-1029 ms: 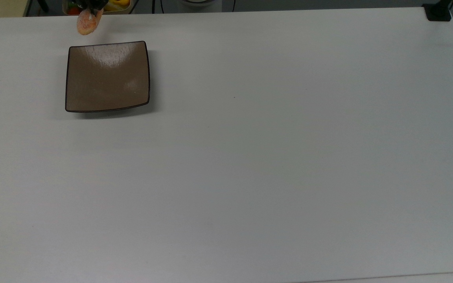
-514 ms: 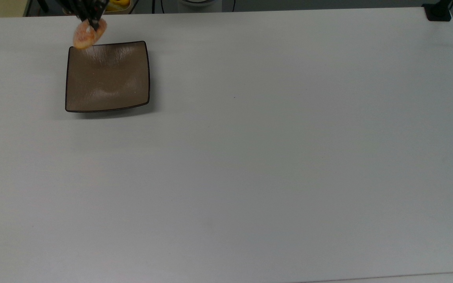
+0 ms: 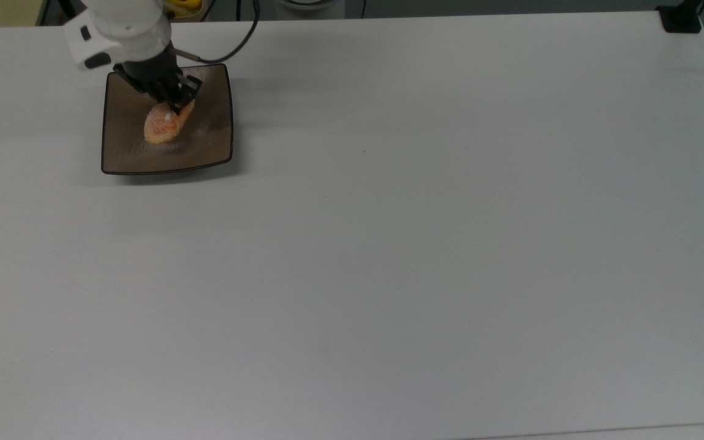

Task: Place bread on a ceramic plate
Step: 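Lower the bread roll onto the plate and open the gripper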

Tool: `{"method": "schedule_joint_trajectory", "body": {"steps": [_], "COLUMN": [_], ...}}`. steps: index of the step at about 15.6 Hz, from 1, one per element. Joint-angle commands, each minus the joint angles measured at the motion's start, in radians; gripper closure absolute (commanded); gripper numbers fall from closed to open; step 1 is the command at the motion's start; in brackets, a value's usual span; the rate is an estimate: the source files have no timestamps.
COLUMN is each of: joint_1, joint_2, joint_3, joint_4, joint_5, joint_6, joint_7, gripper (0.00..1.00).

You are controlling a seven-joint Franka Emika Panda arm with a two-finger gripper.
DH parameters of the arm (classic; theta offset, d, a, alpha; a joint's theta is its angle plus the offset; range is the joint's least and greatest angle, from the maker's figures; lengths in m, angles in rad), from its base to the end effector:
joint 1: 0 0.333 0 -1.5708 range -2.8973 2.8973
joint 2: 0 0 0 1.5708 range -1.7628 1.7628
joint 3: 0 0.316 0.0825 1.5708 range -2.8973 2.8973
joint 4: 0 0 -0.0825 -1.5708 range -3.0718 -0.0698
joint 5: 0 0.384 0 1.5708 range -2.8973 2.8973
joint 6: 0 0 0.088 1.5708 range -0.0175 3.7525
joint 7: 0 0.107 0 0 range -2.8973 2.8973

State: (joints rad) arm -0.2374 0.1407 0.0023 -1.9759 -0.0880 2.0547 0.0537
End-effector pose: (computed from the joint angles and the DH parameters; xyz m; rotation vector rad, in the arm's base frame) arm 0.5613 -0.1393 0.3934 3.0464 -0.3757 -0.1052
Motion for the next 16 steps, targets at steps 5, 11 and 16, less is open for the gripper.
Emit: {"method": "schedule_joint_trajectory", "body": {"steps": [5,11,16], "joint_1": [0.026,0.026,0.027], "joint_2": [0.037,0.028,0.0], "joint_3": [-0.005,-0.005,0.018], "joint_4": [0.023,0.028,0.153], "joint_5": [-0.072,-0.07,-0.05], "joint_6": [-0.014,-0.014,-0.062], "joint_7": [0.101,0.103,0.161], "gripper": [0.0,0.0,0.0]}}
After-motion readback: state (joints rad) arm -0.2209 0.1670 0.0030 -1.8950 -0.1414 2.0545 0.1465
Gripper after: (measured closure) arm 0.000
